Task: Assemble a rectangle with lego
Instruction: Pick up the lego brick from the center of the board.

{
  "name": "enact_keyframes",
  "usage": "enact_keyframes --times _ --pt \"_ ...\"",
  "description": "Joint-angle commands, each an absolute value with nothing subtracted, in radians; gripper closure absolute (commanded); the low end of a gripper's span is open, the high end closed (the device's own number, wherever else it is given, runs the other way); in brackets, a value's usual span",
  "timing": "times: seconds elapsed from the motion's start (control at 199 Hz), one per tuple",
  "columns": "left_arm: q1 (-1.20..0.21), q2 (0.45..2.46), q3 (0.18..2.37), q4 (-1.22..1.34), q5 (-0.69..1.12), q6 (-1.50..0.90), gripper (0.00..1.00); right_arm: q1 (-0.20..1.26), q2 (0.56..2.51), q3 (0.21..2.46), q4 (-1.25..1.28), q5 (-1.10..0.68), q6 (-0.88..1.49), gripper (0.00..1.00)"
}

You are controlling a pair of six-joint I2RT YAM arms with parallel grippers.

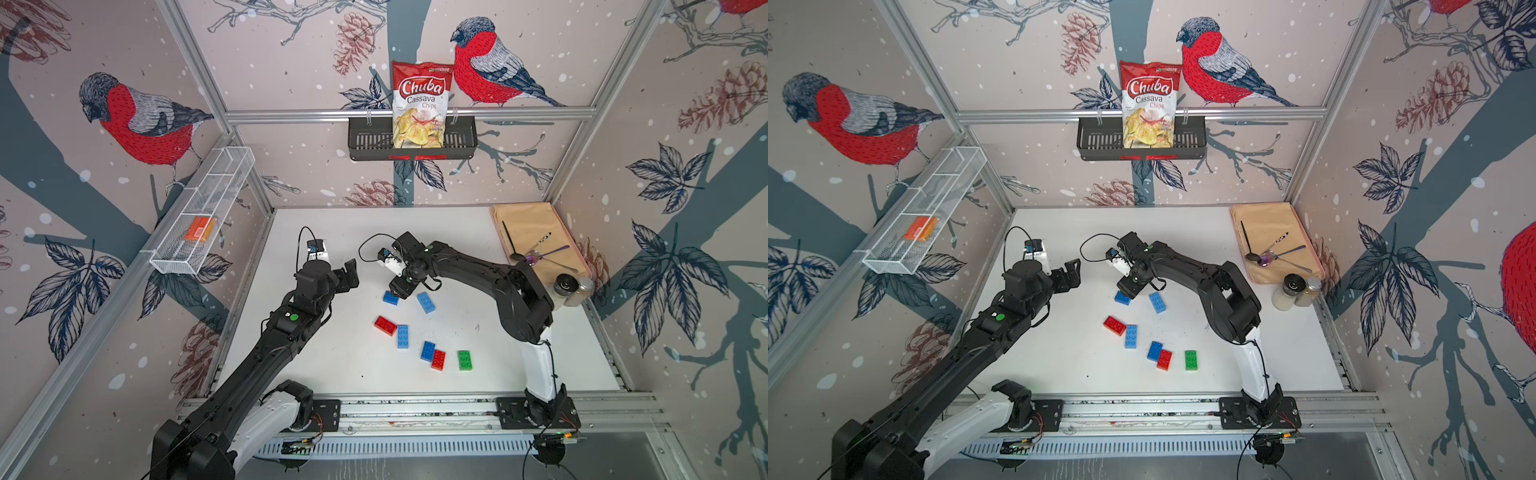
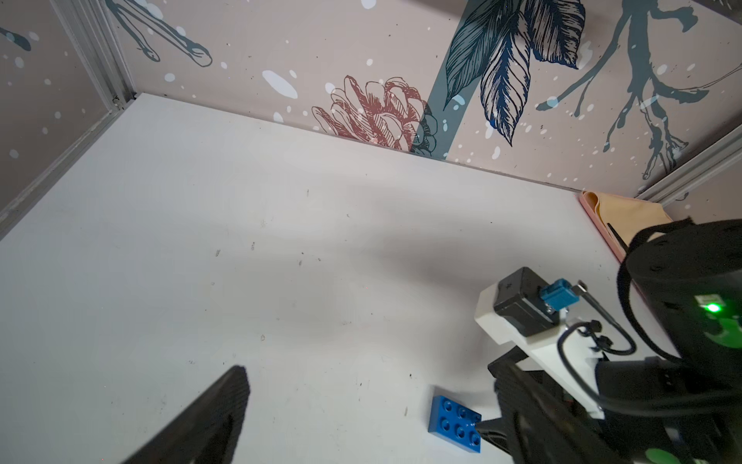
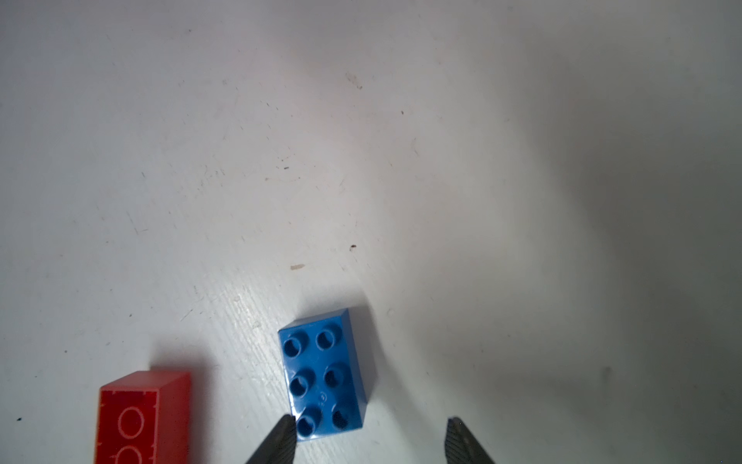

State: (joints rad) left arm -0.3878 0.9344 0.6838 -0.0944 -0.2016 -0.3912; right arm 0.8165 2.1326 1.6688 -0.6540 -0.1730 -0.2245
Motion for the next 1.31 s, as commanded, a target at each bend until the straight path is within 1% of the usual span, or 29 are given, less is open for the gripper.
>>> enact_keyframes --times 0.0,0.176,0.301,0.437,0.598,0.668,0.794,1.01,1.301 --pt "-0.385 0.924 0.684 -0.032 -0.173 -0.371 0.05 0.830 2.158 1.698 -0.712 -0.154 -0.276 0.36" --pt "-0.387 0.922 0.677 -0.029 -0.161 -0.367 0.05 0.849 2.192 1.718 -0.699 -0.173 -0.290 0.36" --pt "-0.391 0.933 0.676 -0.027 -0.158 -0.367 0.04 0.867 2.217 1.741 -0.703 -0.165 -0.300 0.39" --pt "-0.391 0.940 0.679 -0.026 -0.154 -0.364 0.04 0.864 2.236 1.758 -0.705 -0.156 -0.295 0.49" --pt "-0.391 0.961 0.677 -0.025 -0.151 -0.366 0.04 0.870 2.240 1.745 -0.683 -0.157 -0.280 0.63" --pt "-0.390 0.968 0.677 -0.025 -0.147 -0.370 0.04 0.871 2.234 1.727 -0.662 -0.140 -0.268 0.73" --pt "-0.390 0.979 0.678 -0.025 -0.141 -0.374 0.04 0.869 2.204 1.693 -0.615 -0.108 -0.218 0.82" --pt "-0.390 0.995 0.679 -0.021 -0.128 -0.378 0.05 0.817 2.061 1.630 -0.573 -0.094 -0.061 0.86" --pt "-0.393 1.009 0.678 -0.019 -0.116 -0.383 0.05 0.743 1.832 1.438 -0.744 -0.124 0.139 0.86"
